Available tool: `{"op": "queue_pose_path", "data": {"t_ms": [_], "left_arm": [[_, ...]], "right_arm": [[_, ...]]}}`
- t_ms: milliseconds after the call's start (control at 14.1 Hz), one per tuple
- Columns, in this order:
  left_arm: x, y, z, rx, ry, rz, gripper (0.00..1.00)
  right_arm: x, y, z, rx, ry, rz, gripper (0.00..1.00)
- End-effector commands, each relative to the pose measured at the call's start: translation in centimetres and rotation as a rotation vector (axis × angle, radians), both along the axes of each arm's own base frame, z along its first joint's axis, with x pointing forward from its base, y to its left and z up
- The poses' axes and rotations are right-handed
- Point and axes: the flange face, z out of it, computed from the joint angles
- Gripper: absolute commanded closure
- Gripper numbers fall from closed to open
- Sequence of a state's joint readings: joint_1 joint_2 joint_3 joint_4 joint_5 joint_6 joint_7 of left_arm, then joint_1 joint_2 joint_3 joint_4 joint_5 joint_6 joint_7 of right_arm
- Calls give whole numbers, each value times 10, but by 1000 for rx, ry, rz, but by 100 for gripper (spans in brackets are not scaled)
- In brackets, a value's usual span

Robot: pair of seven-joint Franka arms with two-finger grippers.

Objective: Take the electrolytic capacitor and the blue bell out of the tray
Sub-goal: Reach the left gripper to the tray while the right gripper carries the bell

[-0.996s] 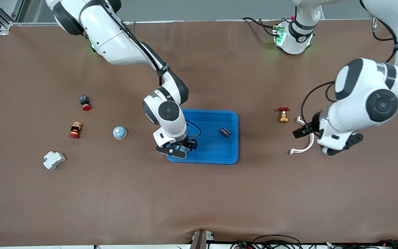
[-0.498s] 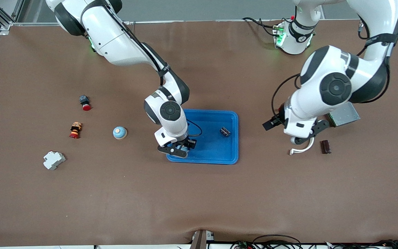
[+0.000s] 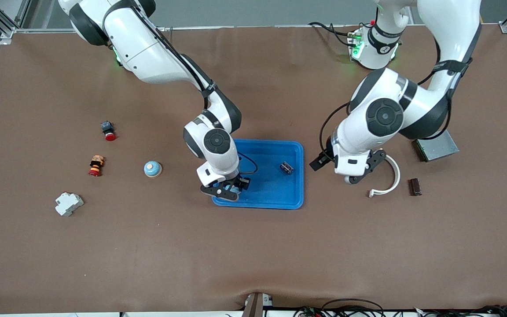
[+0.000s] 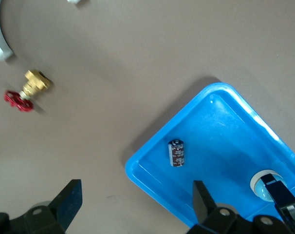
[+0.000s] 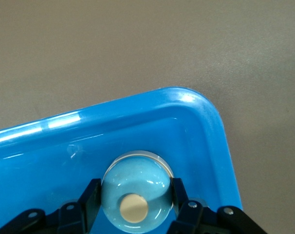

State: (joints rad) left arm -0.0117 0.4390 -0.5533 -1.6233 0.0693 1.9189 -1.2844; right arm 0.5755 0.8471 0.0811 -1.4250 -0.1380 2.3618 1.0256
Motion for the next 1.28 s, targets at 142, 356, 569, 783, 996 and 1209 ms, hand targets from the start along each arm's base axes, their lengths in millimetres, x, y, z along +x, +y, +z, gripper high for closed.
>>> {"op": "queue_pose_path", "data": {"t_ms": [142,356,569,783,996,1209], "left_arm": [[2,-26,-35,11,-7,162,0],[0,-38,-64,69,-22,214,0],[13,-51,-66,44,-27,315,0],[19,-53,-76,30,-19,332,0],[16,-68,-85,9,-27,337,0],[10,-81,-96,23,-40,348,0]], "right_arm": [[-2,3,35,-75,97,-38,100],[6,-3,66,-67,118,-42,100],[32,-43,93,6,153,27,100],[56,-97,105,-10,175,147,100],[67,-147,114,-27,182,248,100],[73,-193,114,-28,179,332,100]]}}
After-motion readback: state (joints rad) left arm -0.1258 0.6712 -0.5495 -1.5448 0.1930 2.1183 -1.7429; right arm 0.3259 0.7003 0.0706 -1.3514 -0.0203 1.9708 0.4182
